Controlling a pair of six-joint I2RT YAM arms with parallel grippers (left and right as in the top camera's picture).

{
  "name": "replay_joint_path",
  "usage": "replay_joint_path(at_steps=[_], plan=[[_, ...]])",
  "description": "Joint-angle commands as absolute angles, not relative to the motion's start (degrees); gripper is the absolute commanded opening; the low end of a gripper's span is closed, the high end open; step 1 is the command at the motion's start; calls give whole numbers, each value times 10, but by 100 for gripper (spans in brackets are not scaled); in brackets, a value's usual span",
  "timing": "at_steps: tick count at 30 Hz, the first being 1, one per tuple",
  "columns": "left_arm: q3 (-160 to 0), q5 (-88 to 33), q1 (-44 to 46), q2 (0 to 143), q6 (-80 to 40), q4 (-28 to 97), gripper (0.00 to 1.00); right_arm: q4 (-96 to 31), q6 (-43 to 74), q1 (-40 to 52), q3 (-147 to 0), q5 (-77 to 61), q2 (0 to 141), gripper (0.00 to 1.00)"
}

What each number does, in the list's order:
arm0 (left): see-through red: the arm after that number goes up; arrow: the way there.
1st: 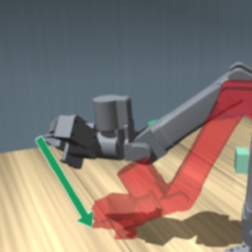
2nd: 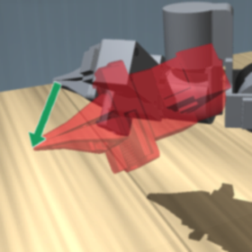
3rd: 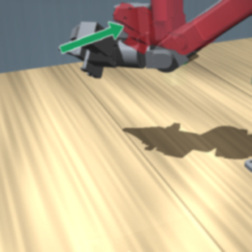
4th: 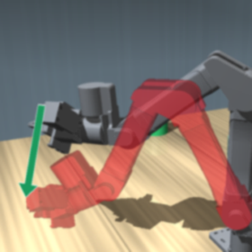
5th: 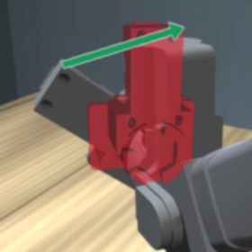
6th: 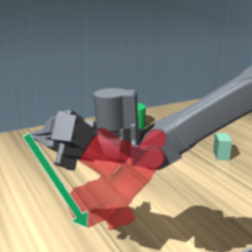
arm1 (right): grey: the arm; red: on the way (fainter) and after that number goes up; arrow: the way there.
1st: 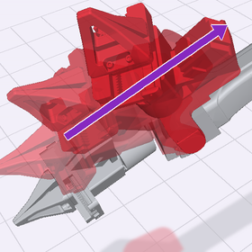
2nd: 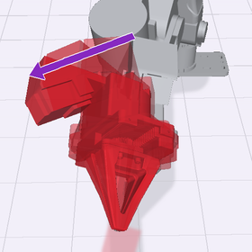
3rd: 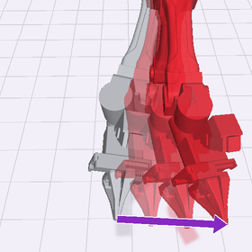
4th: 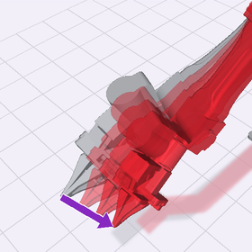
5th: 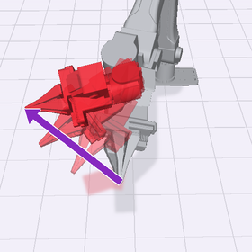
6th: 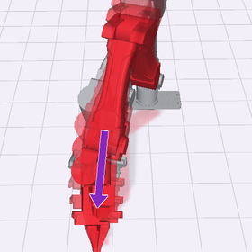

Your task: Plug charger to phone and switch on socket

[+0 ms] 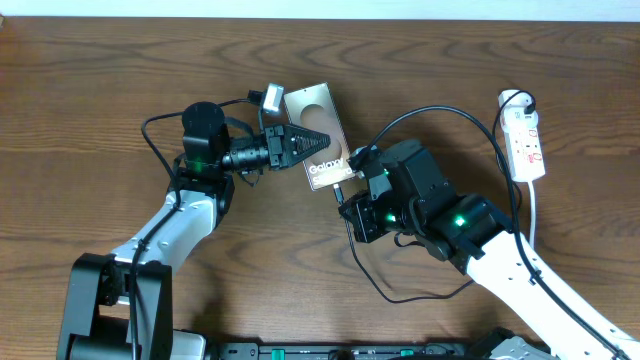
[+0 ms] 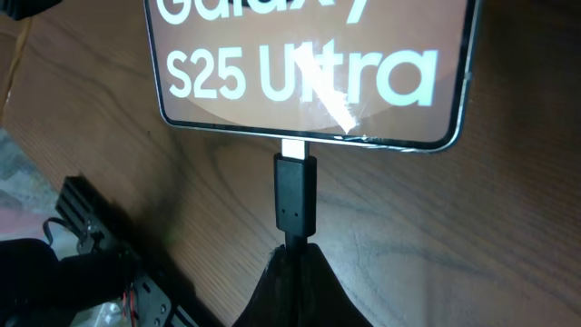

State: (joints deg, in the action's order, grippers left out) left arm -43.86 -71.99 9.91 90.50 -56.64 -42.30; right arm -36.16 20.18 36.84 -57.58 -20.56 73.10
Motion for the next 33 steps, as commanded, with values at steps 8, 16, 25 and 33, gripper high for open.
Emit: replay_joint_path(at_steps=[8, 16, 25, 33], plan=[[-449, -739, 101, 899, -544, -429, 7, -353, 208, 372, -583, -218, 719, 1], [-449, -740, 101, 899, -540, -429, 7, -353, 208, 372, -583, -211, 719, 1], [-449, -740, 101, 899, -540, -429, 7, -340, 212, 372, -583, -194, 716, 1], [-449, -740, 101, 899, -540, -429, 7, -338, 215, 372, -584, -169, 715, 1]])
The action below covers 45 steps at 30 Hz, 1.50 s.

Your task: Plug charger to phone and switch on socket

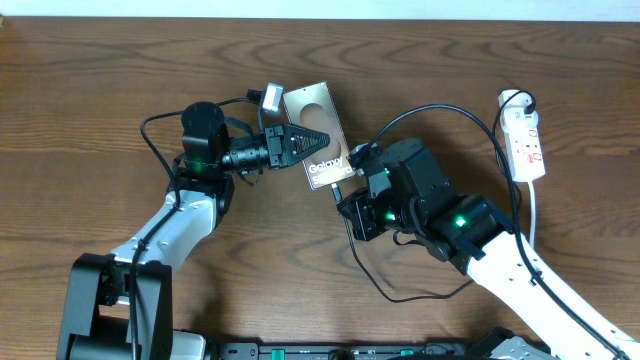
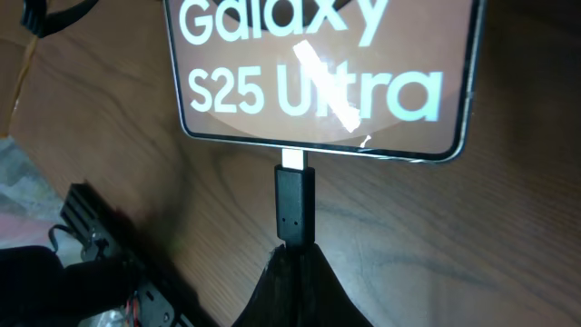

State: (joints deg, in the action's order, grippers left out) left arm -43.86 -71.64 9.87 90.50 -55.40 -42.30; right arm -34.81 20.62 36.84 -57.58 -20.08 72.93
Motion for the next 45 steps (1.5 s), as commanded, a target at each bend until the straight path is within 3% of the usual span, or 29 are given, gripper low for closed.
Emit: replay_joint_path(at_steps=[1, 26, 45], plan=[[-449, -740, 101, 899, -540, -429, 7, -338, 217, 372, -584, -167, 715, 1], [-448, -739, 101, 899, -540, -427, 8, -317, 218, 372, -583, -197, 696, 1], [-448, -729, 101, 899, -602, -427, 7, -287, 205, 372, -583, -131, 716, 1]])
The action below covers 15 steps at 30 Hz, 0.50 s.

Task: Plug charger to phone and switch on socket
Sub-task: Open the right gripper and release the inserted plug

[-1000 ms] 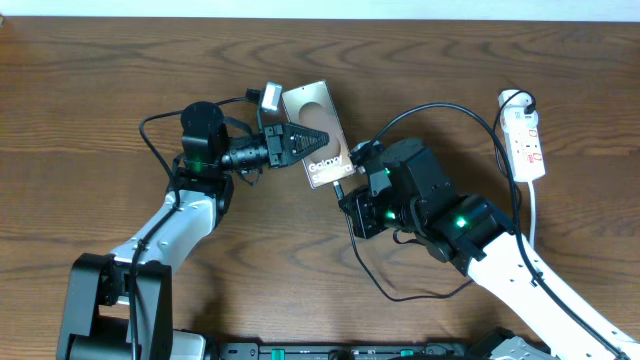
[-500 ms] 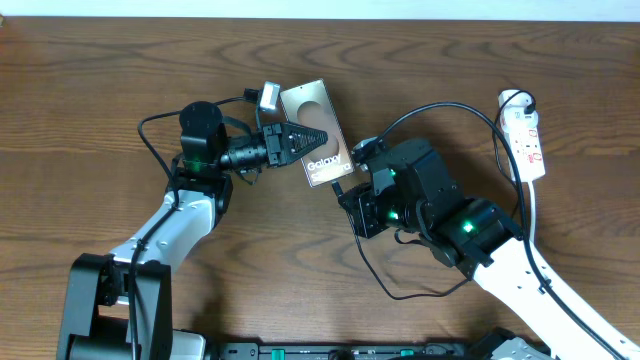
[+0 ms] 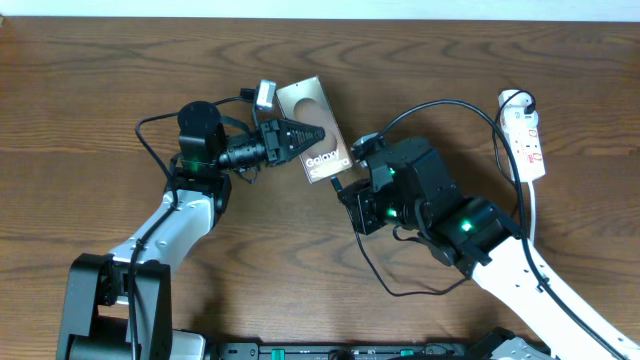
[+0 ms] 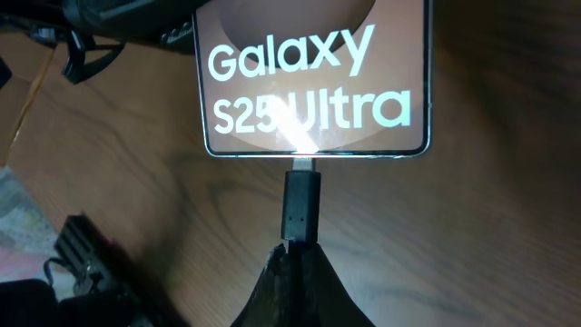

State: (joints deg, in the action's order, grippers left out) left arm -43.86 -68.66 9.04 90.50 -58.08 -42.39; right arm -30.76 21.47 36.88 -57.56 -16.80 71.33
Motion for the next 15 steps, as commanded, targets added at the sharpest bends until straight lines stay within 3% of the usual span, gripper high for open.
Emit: replay_joint_path(at_steps=[1, 15], plan=[[-448, -729, 101, 899, -608, -427, 8, -287, 205, 372, -583, -124, 717, 1], [-448, -754, 101, 899, -650, -427, 7, -250, 193, 372, -583, -122, 740, 1]])
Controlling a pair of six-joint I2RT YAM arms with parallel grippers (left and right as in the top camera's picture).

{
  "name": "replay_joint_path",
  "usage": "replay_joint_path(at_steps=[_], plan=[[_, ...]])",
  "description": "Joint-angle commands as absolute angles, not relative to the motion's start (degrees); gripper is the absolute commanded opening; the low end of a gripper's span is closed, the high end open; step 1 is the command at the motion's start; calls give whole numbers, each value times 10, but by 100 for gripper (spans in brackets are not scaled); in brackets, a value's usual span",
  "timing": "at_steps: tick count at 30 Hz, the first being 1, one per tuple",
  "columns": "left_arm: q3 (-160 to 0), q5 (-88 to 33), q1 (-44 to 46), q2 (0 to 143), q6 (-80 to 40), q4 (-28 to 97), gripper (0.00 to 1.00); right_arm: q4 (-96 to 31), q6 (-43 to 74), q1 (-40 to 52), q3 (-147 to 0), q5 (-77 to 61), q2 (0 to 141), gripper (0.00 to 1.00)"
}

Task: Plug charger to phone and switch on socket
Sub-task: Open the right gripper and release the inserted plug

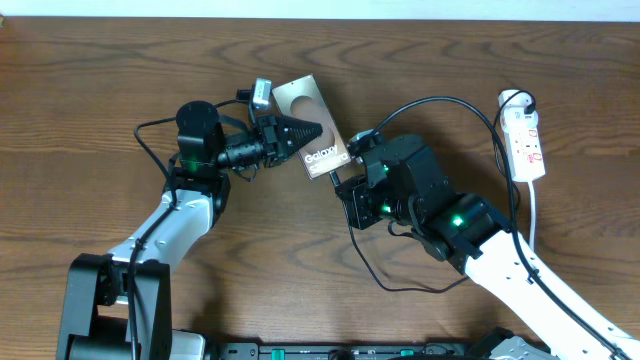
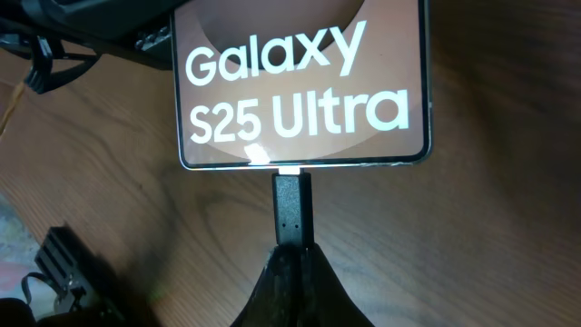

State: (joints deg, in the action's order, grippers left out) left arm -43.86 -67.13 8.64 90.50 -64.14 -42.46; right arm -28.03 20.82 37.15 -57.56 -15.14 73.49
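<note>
The phone (image 1: pixel 311 118) shows "Galaxy S25 Ultra" on its screen (image 2: pixel 304 86) and lies tilted at the table's middle back. My left gripper (image 1: pixel 300 132) is shut on it from the left. My right gripper (image 2: pixel 292 252) is shut on the black charger plug (image 2: pixel 292 209). The plug's silver tip (image 2: pixel 290 170) sits at the middle of the phone's lower edge. How deep the tip sits cannot be told. In the overhead view the right gripper (image 1: pixel 345 183) is just below and right of the phone. The white socket strip (image 1: pixel 526 138) lies at the far right.
The black charger cable (image 1: pixel 455 105) arcs from the right arm to the far end of the socket strip, and a loop (image 1: pixel 390 285) hangs below the right wrist. The left arm (image 1: pixel 195 200) reaches in from the lower left. The table is dark wood.
The plug has closed on the phone's lower edge, and less of its silver tip shows. The phone fills more of the right wrist view. Both grippers keep their hold.
First the plug's tip stood at the lower edge of a phone tilted in the right wrist view. It was much the same a second later. Then the phone was turned and squared up, a little farther off. Now the plug is against its edge.
</note>
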Motion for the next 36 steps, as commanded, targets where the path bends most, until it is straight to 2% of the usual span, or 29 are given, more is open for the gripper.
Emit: replay_joint_path(at_steps=[1, 10, 21, 25, 33, 36], plan=[[-448, -759, 101, 899, -643, -427, 7, -247, 192, 372, -583, -122, 740, 1], [-448, -800, 101, 899, -580, -427, 8, -228, 183, 372, -583, -124, 733, 1], [-448, -806, 101, 899, -575, -427, 7, -189, 183, 372, -583, -124, 726, 2], [-448, -806, 101, 899, -559, -427, 7, -189, 184, 372, -583, -124, 726, 8], [-448, -805, 101, 899, -478, -427, 7, -281, 184, 372, -583, -126, 715, 21], [-448, -805, 101, 899, -454, -427, 7, -301, 184, 372, -583, -126, 699, 30]])
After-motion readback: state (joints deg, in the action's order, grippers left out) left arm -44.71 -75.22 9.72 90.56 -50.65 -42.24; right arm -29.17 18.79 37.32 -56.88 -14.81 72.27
